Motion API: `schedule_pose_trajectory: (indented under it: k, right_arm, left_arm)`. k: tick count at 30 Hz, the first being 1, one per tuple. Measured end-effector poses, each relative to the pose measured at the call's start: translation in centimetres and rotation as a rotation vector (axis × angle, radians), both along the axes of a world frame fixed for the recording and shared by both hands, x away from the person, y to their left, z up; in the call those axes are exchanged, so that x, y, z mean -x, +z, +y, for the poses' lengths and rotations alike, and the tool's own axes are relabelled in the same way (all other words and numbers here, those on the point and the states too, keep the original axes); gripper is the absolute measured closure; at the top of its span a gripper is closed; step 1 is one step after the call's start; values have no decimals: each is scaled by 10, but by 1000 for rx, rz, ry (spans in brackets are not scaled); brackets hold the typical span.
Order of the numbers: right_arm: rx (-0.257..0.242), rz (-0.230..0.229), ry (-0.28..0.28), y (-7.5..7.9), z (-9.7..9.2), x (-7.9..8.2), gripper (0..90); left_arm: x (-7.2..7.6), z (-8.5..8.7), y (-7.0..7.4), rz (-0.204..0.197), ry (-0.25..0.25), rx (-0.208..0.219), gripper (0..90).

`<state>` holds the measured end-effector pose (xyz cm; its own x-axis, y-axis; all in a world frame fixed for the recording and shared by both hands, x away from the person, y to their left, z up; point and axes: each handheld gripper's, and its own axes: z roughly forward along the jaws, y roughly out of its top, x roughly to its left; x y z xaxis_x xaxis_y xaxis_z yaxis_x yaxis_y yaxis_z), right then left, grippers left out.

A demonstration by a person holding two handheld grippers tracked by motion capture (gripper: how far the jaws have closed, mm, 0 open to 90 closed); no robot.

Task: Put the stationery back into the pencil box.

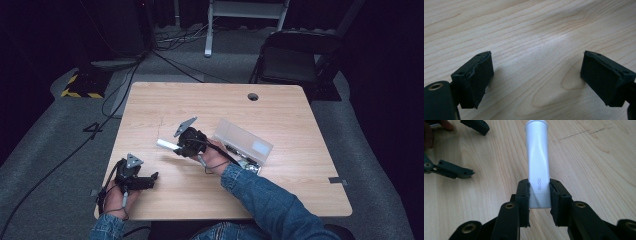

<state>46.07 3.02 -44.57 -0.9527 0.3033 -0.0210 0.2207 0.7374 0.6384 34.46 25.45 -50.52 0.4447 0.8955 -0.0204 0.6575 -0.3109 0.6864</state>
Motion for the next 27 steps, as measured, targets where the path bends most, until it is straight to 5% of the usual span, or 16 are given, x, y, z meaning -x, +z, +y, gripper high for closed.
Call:
schedule_pose_trajectory:
  k: [11,27]
  right_arm:
    - [-84,-6,2,26,-33,18,712]
    - [-120,-23,-11,40,-85,43,712]
  left_arm:
    - [0,0,0,0,0,0,117]
    - [0,0,0,0,0,0,117]
